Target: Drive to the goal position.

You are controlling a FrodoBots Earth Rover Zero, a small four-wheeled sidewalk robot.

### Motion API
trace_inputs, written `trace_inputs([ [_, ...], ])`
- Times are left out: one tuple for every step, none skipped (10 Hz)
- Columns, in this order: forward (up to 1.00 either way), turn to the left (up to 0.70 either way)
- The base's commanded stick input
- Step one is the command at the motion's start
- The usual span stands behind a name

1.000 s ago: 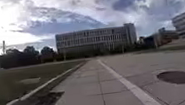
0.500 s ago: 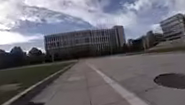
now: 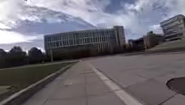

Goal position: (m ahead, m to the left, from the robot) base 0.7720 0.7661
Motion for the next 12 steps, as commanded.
trace_inputs([
  [0.7, 0.0],
  [0.7, 0.0],
  [0.7, 0.0],
  [0.7, 0.0],
  [0.7, 0.0],
  [0.7, 0.0],
  [0.7, 0.0],
  [0.7, 0.0],
  [0.7, 0.0],
  [0.7, 0.0],
  [0.7, 0.0],
  [0.7, 0.0],
])
